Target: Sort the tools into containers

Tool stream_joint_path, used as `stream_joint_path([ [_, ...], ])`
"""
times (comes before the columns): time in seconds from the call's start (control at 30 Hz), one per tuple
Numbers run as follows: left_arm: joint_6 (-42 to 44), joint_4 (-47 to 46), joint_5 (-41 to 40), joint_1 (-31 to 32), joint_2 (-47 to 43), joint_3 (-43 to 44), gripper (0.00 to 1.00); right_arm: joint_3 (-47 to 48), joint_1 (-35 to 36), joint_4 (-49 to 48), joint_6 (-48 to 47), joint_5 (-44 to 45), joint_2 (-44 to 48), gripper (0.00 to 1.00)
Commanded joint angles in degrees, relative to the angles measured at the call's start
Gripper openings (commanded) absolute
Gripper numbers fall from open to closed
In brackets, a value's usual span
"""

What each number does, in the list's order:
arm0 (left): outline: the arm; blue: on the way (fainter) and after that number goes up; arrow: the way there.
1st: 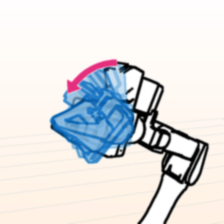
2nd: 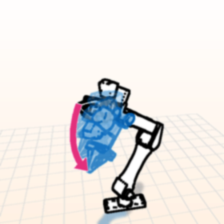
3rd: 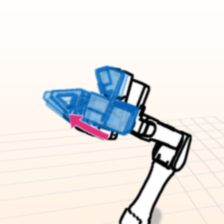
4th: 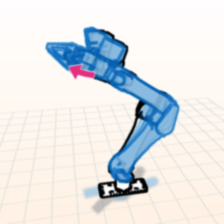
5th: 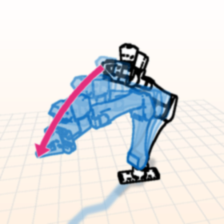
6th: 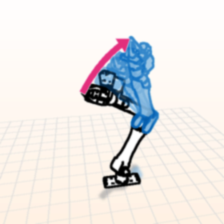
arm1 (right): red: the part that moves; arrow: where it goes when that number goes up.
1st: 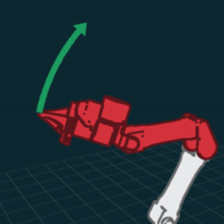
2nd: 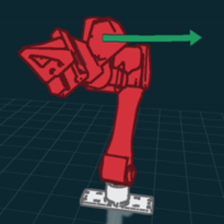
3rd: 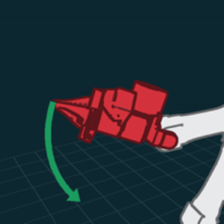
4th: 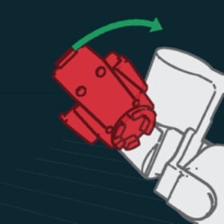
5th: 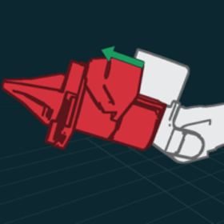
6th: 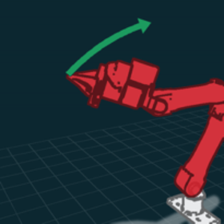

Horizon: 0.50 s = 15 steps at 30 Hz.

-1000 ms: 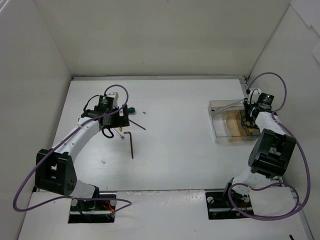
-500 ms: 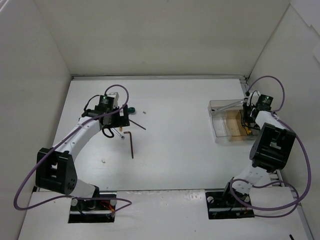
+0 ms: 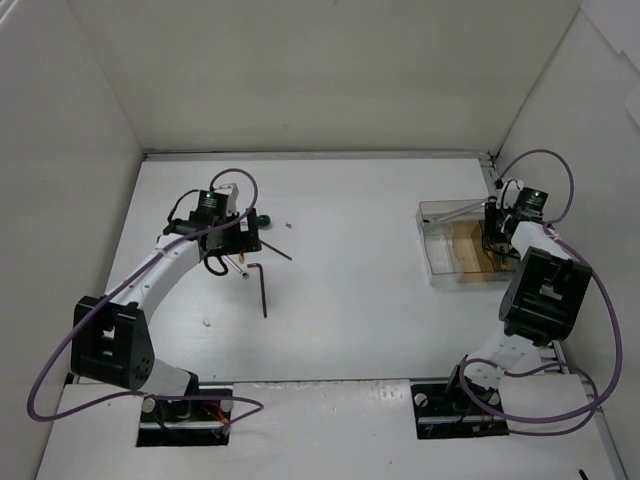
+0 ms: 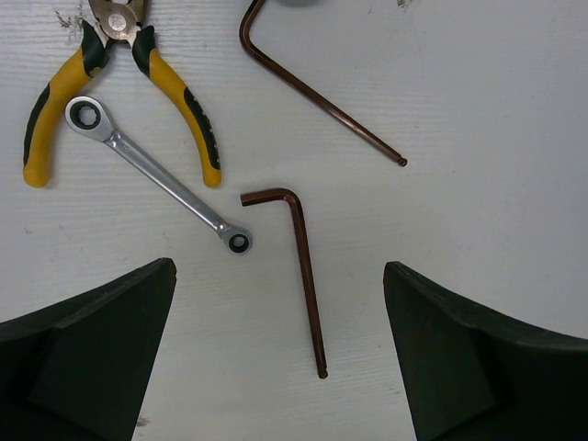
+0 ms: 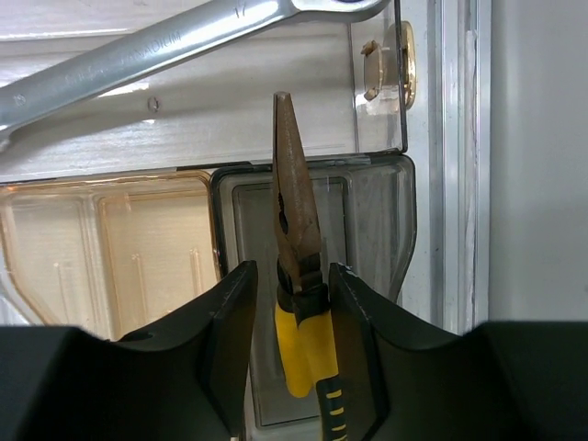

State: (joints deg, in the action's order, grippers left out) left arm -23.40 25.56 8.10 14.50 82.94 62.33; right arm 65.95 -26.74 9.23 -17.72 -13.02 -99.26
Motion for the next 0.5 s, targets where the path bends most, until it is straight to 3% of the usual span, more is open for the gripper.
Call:
stream_joint_path([
  [0.0, -0.6, -2.3, 0.3, -0.4, -2.2, 0.8, 0.92, 1.1, -0.4, -4.4, 2.5, -1.3, 5.5, 0.35],
  [0.27, -0.2, -0.9, -1.2, -0.4, -2.2, 1.8, 0.92, 3.4, 2.5, -4.8, 9.5, -3.2, 18.0, 0.43],
  [0.47, -0.9, 3.3, -3.9, -3.3, -0.6, 8.2, 0.92, 3.3, 7.7, -4.8, 17.4, -6.6, 23.6, 0.53],
])
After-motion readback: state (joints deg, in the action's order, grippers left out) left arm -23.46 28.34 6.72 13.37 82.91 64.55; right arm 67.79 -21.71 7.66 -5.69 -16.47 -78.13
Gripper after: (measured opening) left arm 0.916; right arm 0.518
